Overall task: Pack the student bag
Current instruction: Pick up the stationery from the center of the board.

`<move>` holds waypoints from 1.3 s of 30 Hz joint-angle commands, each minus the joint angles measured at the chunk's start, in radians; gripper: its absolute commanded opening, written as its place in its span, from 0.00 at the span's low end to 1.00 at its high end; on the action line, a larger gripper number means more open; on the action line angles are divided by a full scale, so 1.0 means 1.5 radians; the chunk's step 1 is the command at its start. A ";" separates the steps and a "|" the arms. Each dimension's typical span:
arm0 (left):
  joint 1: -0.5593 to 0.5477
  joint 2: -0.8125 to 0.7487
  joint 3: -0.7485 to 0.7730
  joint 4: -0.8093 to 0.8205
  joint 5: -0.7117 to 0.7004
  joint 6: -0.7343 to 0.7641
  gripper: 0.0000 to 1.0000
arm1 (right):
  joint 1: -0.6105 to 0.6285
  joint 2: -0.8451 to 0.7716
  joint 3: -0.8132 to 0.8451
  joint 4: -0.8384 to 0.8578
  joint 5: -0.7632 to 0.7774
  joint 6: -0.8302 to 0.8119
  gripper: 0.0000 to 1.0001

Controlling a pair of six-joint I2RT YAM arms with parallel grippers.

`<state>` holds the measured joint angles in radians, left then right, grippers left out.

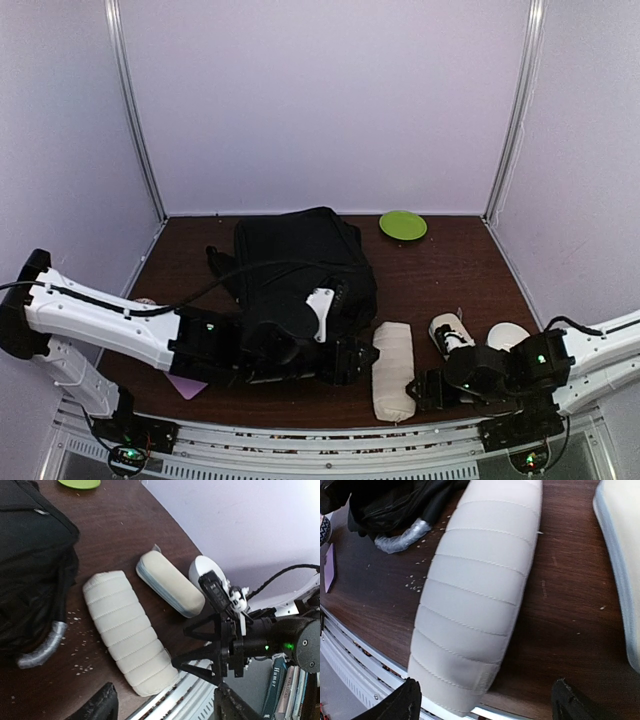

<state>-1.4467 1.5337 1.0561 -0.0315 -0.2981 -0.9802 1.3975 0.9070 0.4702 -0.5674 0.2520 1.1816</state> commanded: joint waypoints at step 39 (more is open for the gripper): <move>0.090 0.010 0.148 -0.375 -0.294 0.399 0.88 | 0.063 0.187 0.127 -0.037 0.075 0.016 0.31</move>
<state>-1.3754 1.4811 1.2068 -0.5205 -0.7952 -0.6022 1.4803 1.2915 0.6933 -0.5587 0.3016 1.2495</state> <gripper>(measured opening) 0.872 0.341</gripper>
